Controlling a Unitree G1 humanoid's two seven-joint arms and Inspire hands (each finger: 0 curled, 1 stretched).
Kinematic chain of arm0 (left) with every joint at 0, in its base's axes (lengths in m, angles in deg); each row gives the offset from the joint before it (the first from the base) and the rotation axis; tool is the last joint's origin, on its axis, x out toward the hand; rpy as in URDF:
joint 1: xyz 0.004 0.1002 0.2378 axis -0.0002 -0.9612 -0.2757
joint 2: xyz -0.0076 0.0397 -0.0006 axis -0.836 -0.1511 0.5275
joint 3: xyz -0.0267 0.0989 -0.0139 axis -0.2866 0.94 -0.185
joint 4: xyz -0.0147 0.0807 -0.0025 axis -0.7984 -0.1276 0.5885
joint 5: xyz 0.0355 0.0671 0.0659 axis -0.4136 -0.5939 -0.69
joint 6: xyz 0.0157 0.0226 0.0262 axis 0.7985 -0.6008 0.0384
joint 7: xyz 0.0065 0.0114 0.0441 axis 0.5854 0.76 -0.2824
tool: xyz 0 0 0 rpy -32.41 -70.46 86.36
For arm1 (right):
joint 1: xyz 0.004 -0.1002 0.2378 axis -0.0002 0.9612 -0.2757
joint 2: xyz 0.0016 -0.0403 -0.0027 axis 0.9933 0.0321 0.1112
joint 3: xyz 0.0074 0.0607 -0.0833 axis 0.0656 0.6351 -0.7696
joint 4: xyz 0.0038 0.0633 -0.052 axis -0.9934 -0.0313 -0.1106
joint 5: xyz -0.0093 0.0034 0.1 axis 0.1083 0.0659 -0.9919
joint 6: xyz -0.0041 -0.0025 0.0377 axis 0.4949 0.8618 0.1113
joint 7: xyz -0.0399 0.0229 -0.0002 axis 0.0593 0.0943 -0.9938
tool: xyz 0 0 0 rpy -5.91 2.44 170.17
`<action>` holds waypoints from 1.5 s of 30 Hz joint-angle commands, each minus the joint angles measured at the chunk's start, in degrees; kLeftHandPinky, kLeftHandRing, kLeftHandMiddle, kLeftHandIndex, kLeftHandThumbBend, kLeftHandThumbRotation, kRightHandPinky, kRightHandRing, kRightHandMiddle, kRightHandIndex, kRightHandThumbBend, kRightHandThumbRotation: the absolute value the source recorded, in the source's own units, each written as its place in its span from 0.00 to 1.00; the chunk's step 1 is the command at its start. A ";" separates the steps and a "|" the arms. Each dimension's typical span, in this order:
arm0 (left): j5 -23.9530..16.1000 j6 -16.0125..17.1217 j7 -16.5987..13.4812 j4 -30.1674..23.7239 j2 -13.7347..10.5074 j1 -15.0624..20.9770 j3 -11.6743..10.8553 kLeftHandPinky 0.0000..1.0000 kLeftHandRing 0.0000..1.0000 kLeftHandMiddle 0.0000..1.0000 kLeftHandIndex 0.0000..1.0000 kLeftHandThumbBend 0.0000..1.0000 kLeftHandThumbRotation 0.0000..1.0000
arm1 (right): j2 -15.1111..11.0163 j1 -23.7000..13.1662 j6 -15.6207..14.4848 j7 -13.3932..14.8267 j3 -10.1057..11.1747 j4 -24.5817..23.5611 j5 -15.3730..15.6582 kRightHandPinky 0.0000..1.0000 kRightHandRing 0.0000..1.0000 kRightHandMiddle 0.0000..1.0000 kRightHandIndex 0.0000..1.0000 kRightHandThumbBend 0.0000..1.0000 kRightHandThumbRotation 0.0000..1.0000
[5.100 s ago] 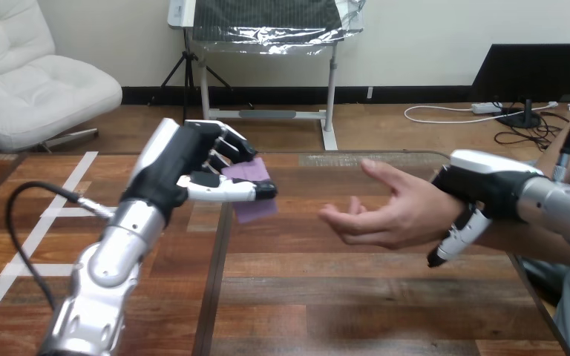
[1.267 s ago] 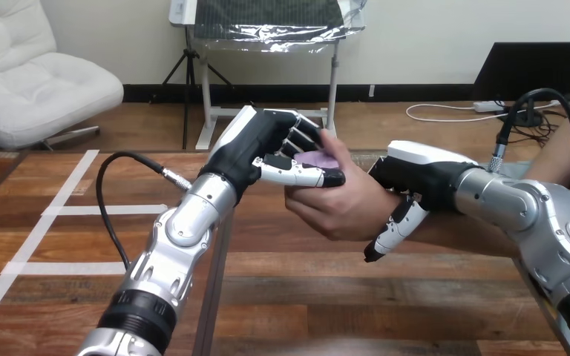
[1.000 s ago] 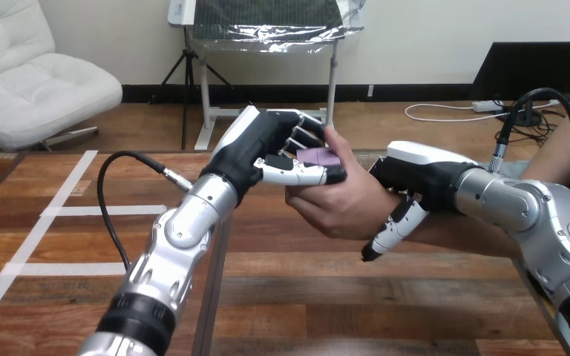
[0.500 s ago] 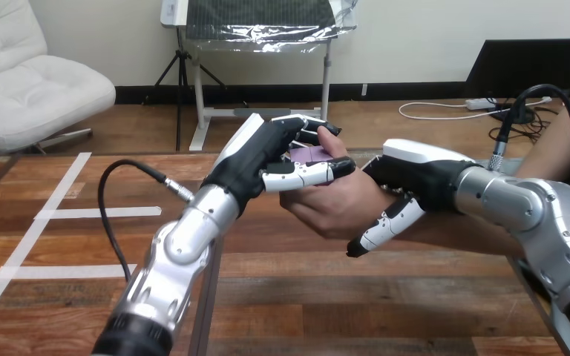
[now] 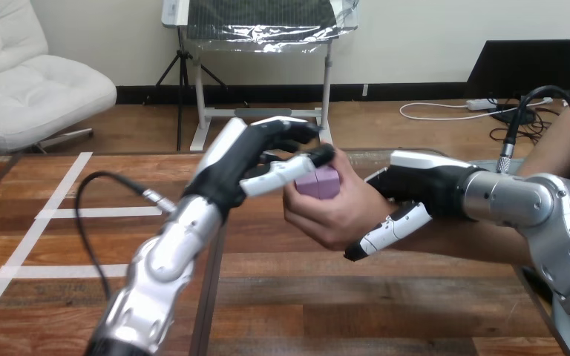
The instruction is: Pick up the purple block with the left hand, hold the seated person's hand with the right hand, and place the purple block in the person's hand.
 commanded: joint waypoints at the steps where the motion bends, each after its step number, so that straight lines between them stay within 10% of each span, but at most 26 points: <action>1: 1.48 0.98 -1.01 -6.06 -1.13 -1.60 -1.99 0.68 0.77 0.76 0.73 0.76 0.73 | -1.04 0.85 -4.01 -3.86 1.29 -2.45 -2.42 0.75 0.84 0.87 0.87 1.00 0.45; 23: 3.21 0.05 -3.30 -21.48 -1.27 -13.85 -5.85 0.67 0.76 0.75 0.70 0.66 0.70 | -4.26 -2.25 -7.81 -13.85 0.01 -1.33 -3.00 0.83 0.97 0.99 1.00 1.00 0.37; 45: 3.95 -3.39 -4.56 -32.64 -0.86 -23.17 -8.49 0.67 0.76 0.75 0.71 0.54 0.71 | -5.66 -0.41 -3.50 -9.03 2.01 -2.13 -2.71 0.95 1.00 1.00 1.00 1.00 0.85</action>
